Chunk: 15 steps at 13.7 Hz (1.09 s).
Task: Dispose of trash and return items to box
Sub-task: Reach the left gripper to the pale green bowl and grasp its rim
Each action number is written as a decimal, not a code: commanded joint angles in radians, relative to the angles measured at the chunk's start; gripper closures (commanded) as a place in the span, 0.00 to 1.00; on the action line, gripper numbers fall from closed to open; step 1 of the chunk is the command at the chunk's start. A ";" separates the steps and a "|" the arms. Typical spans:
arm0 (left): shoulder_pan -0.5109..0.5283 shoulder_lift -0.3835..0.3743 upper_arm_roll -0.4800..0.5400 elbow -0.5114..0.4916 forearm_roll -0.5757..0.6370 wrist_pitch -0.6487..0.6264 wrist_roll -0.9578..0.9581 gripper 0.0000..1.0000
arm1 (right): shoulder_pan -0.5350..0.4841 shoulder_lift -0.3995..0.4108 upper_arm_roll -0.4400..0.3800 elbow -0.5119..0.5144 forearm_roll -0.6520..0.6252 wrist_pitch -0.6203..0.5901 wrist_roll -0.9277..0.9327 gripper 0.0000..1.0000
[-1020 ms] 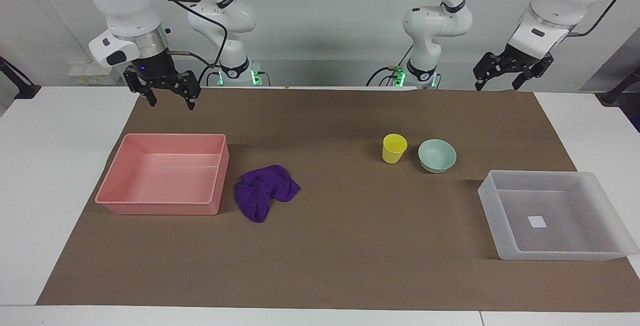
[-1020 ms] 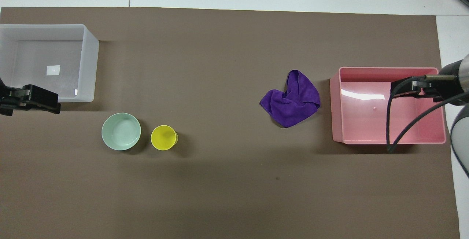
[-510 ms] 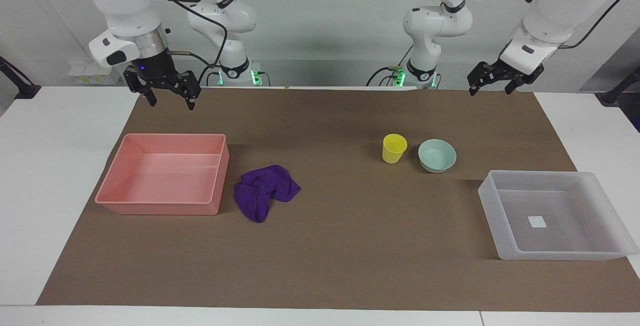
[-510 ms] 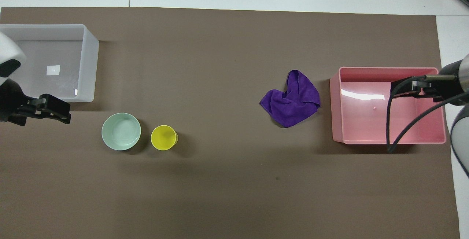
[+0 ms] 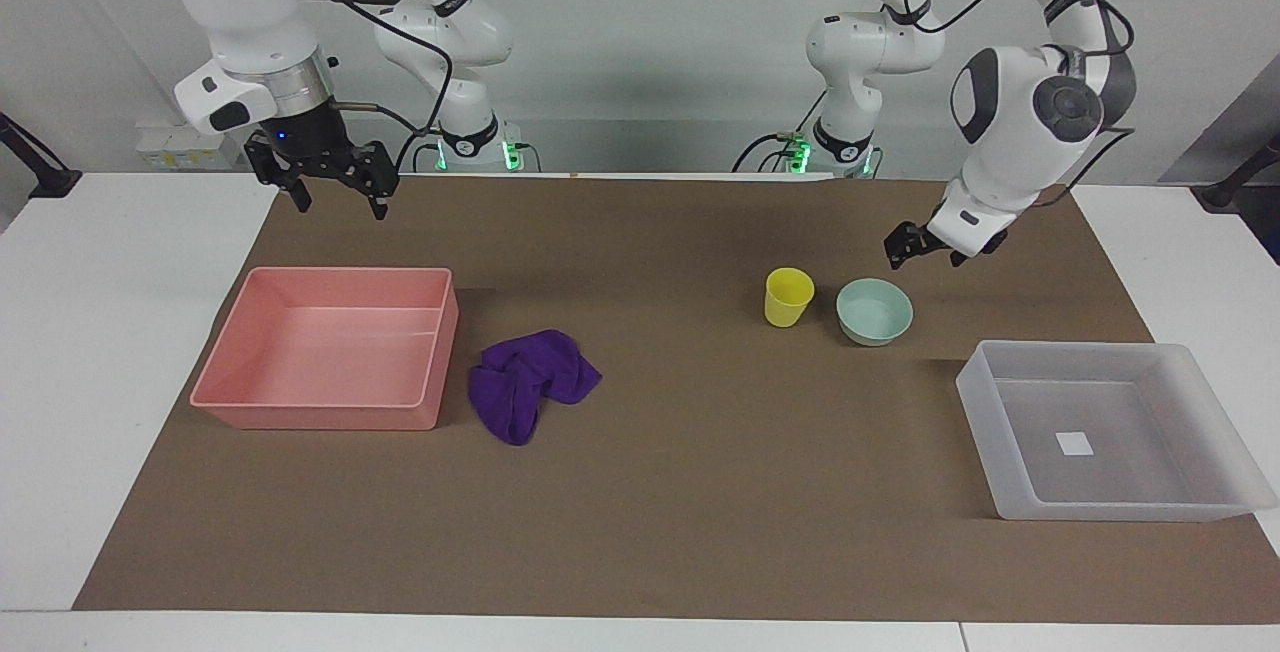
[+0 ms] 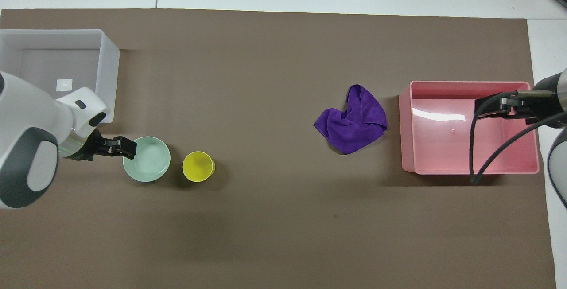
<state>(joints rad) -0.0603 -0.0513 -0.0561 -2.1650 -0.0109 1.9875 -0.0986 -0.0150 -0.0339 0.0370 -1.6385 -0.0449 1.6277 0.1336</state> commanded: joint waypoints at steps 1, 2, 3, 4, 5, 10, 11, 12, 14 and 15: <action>0.004 -0.055 0.001 -0.166 0.008 0.176 0.002 0.00 | -0.013 -0.012 0.000 -0.006 0.023 -0.011 -0.029 0.00; 0.005 -0.044 0.001 -0.182 0.008 0.213 0.002 0.00 | -0.013 -0.012 0.000 -0.006 0.023 -0.011 -0.029 0.00; 0.005 -0.024 0.002 -0.184 0.008 0.227 0.002 0.00 | -0.013 -0.012 0.000 -0.006 0.023 -0.012 -0.029 0.00; 0.007 -0.006 0.002 -0.184 0.008 0.231 0.005 0.07 | -0.016 -0.012 0.000 -0.006 0.023 -0.014 -0.029 0.00; 0.007 0.017 0.002 -0.182 0.008 0.229 0.007 0.19 | -0.019 -0.014 -0.002 -0.007 0.023 -0.015 -0.031 0.00; 0.046 0.093 0.002 -0.135 0.008 0.206 -0.006 1.00 | -0.033 -0.015 0.000 -0.023 0.022 0.004 -0.083 0.00; 0.050 0.114 0.004 -0.096 0.008 0.151 -0.001 1.00 | -0.028 -0.015 0.000 -0.029 0.020 0.015 -0.083 0.00; 0.053 0.132 0.005 -0.038 0.009 0.092 -0.001 1.00 | -0.023 -0.012 0.001 -0.037 0.020 0.024 -0.081 0.00; 0.085 0.148 0.002 0.086 0.009 -0.072 0.000 1.00 | -0.016 0.000 0.014 -0.058 0.016 0.078 -0.072 0.00; 0.085 0.145 0.004 0.143 0.009 -0.135 -0.004 1.00 | 0.007 0.015 0.014 -0.063 0.008 0.108 -0.072 0.00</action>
<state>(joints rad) 0.0060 0.0658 -0.0487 -2.1597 -0.0111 1.9903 -0.0991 -0.0263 -0.0270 0.0455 -1.6679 -0.0450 1.6759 0.0813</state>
